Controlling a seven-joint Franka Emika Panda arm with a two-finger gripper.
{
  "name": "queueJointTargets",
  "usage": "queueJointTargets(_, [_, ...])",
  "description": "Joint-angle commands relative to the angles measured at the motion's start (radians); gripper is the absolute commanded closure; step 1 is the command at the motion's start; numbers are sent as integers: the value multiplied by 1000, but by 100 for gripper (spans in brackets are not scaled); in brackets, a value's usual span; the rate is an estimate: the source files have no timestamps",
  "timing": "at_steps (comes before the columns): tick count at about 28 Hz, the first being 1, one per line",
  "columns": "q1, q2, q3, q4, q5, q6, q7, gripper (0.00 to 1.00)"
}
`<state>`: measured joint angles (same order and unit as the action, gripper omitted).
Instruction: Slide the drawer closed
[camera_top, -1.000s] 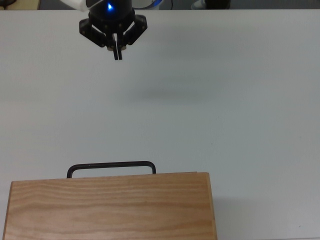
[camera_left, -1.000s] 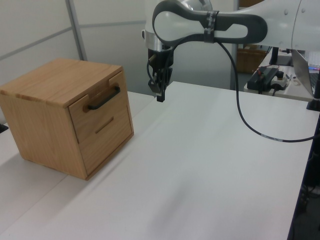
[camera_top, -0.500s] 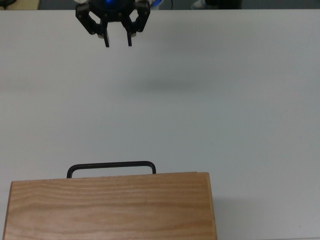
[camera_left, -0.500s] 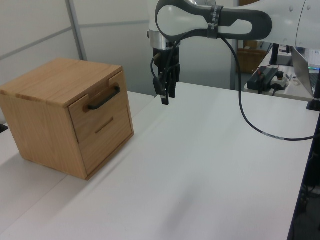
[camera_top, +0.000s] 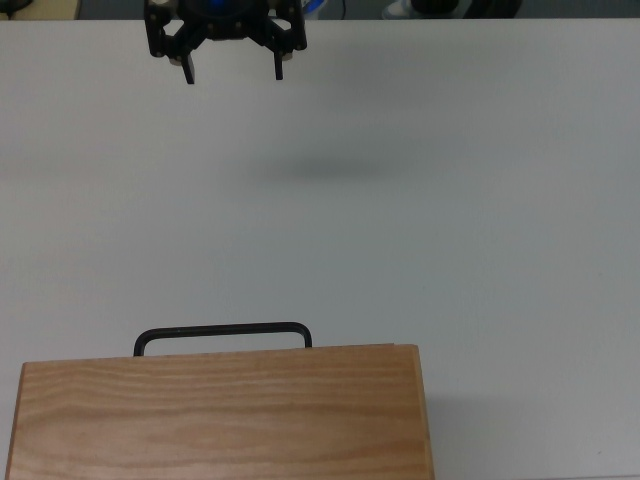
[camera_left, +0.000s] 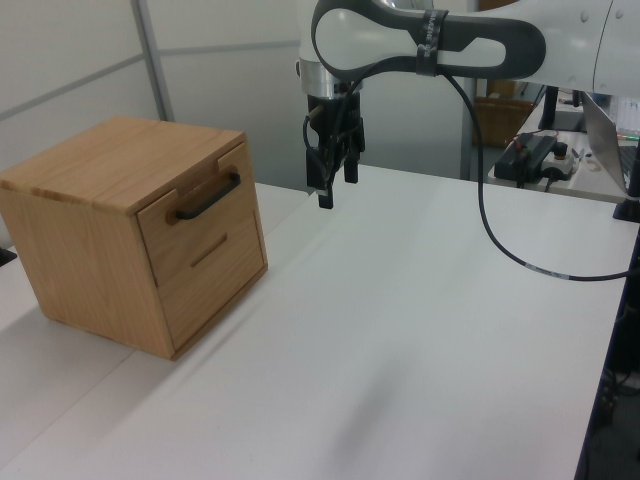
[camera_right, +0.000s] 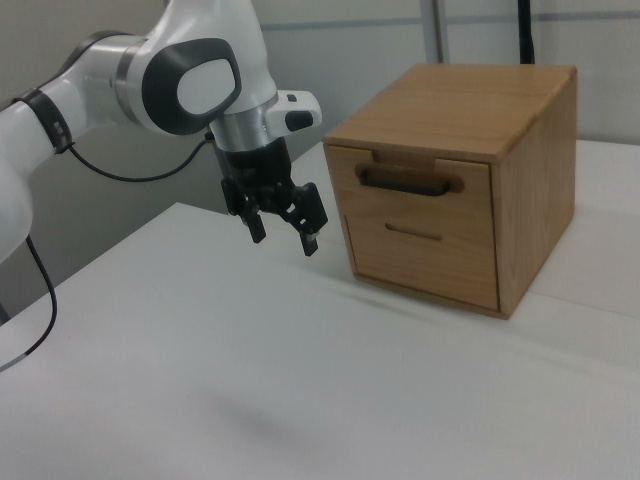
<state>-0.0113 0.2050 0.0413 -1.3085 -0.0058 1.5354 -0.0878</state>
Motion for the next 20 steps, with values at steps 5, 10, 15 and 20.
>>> queueJointTargets(5, [8,-21,-6,-9,-2,-20,20,0])
queueJointTargets(10, [10,-29,-5,-12,-13,-30,19,0])
queueJointTargets(15, [14,-25,0,-14,-49,-23,19,0])
queueJointTargets(20, [31,-27,-1,-14,-57,-26,19,0])
